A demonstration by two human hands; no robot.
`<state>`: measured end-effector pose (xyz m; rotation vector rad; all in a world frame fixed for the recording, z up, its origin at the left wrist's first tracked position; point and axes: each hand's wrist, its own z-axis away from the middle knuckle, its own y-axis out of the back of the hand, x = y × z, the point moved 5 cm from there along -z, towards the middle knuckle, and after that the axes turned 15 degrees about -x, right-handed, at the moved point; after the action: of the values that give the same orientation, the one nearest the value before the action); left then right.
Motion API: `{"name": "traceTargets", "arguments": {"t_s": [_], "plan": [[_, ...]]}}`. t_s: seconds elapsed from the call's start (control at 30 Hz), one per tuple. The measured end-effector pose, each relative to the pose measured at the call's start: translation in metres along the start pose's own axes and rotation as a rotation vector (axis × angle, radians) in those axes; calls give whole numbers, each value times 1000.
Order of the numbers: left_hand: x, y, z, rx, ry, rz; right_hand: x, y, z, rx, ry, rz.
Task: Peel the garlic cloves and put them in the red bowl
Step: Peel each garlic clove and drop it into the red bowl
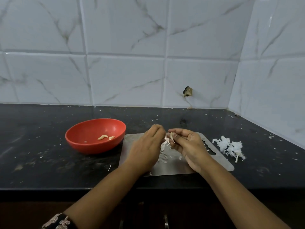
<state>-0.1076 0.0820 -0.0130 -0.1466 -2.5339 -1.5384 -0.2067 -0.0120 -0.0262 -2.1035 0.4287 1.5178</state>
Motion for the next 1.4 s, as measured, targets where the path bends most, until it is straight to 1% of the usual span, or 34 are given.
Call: {"name": "traceTargets", "arguments": {"t_s": [0.07,0.23,0.3,0.5,0.63,0.77,0.87,1.0,1.07,1.17,1.3,1.4], "plan": [[-4,1,1,-20,63,28,1,0,0,-13,-10,6],[-6,2,3,9,55,46,4,-3,0,-55,-61,44],[-6,3,4,35,55,49,4,-2,0,-44,-67,71],[-7,7,7,90,91,46,8,-5,-2,-89,-60,185],[-12,3,4,52,143,20,11,-3,-3,-47,-39,297],[-14,3,4,39,142,54,13,-6,-3,-51,-36,391],[-16,3,3,49,147,56,13,-6,-3,-48,-26,428],[-12,4,2,3,157,-3,13,-4,-4,-42,-28,488],[-9,6,4,28,154,-15,12,-5,-3,-56,-18,491],[-12,10,6,80,155,86,11,-7,-1,-76,-22,523],[-13,9,4,95,40,238,15,-9,-2,-129,-71,546],[-18,7,2,107,14,374,14,-10,-2,-163,-64,553]]}}
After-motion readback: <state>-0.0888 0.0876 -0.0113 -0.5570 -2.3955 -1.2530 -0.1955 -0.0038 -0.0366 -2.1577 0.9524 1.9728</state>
